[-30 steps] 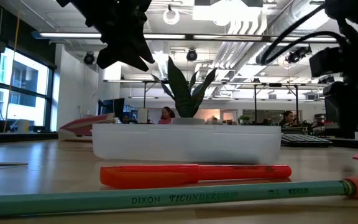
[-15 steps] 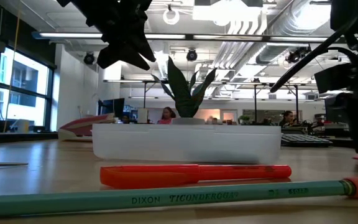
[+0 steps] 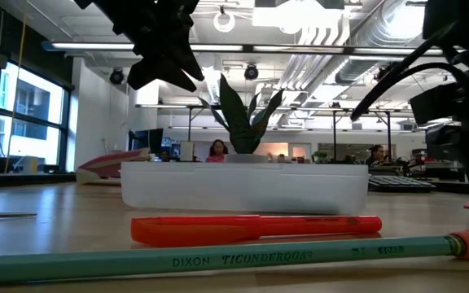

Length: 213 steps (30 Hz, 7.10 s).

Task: Pack school essentials
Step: Put the pink eraser into the blue supply box, then put the green scissors into the blue supply box

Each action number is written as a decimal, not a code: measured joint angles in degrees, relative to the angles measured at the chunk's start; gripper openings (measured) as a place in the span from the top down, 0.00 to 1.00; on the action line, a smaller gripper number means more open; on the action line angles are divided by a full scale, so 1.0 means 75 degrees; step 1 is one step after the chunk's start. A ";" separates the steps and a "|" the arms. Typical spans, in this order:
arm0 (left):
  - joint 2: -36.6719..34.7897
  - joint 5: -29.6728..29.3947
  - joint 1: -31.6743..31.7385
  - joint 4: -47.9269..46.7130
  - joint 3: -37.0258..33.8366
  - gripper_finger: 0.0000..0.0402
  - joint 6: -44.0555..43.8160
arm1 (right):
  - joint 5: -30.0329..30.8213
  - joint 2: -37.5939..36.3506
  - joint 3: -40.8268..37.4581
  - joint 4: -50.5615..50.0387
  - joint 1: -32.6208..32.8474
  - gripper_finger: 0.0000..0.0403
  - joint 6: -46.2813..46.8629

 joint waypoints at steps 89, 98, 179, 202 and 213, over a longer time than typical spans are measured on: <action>-0.1393 0.0490 -0.0781 -0.3994 0.0003 0.72 0.0487 | -0.0645 0.1909 0.4357 0.1626 -0.1846 0.82 -0.0700; -0.1393 0.0638 -0.0877 -0.4376 0.0000 0.72 0.0481 | -0.0693 0.2649 0.4360 0.1247 -0.1843 0.82 -0.0597; 0.1156 0.1043 -0.7513 -0.2075 -0.0646 0.49 -0.8090 | 0.0152 0.0353 0.4360 0.0251 -0.2729 0.56 0.1265; 0.2425 0.0989 -0.7519 -0.2634 0.0126 0.49 -0.8407 | 0.0058 0.0353 0.4360 -0.0174 -0.2680 0.56 0.1065; 0.2643 0.0949 -0.7624 -0.2709 0.0341 0.53 -0.8724 | 0.0100 0.0353 0.4360 -0.0232 -0.2680 0.56 0.0805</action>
